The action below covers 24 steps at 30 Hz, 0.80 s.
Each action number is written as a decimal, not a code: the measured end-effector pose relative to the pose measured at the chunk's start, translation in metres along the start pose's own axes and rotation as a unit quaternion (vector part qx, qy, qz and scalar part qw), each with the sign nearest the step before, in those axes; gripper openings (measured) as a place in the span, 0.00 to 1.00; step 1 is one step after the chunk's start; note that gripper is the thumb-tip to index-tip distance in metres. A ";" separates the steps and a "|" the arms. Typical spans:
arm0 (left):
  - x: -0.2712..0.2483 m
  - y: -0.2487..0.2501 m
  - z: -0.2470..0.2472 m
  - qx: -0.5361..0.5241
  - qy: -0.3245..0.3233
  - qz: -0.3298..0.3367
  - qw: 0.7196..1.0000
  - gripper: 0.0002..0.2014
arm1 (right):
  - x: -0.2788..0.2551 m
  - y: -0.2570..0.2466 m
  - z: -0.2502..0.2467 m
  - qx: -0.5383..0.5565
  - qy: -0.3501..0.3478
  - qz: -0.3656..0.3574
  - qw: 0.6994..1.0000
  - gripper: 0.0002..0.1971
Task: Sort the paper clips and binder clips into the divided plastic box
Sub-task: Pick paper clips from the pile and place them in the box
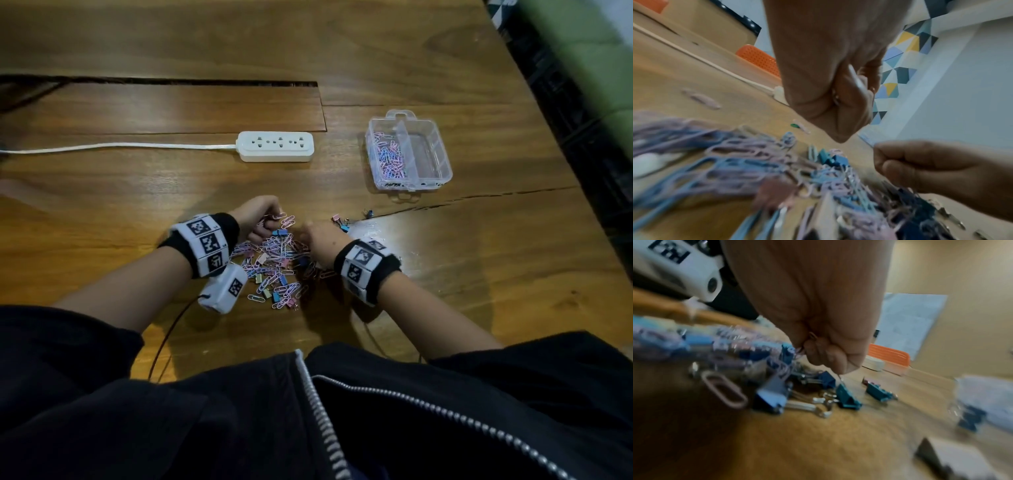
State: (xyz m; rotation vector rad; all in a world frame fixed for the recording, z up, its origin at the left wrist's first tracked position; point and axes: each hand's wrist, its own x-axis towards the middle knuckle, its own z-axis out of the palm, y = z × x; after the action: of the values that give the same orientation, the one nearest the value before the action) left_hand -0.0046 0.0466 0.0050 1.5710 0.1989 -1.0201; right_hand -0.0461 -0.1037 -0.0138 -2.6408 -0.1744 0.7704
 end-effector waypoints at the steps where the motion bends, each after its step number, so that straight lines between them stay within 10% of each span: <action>1: 0.001 0.006 0.004 0.009 -0.003 -0.008 1.000 0.12 | -0.001 0.004 -0.004 0.049 0.019 0.006 0.999 0.11; 8: 0.025 0.076 0.059 0.002 -0.050 -0.030 0.998 0.14 | -0.013 0.062 -0.070 0.368 0.132 0.098 0.915 0.15; 24: 0.101 0.153 0.144 -0.162 0.006 0.059 0.985 0.11 | 0.010 0.143 -0.142 0.411 0.198 0.198 0.867 0.07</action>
State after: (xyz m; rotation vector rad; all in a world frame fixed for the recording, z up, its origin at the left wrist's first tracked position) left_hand 0.0820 -0.1642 0.0560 1.2766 0.2638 -0.8397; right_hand 0.0409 -0.2790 0.0351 -1.9344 0.6808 0.2765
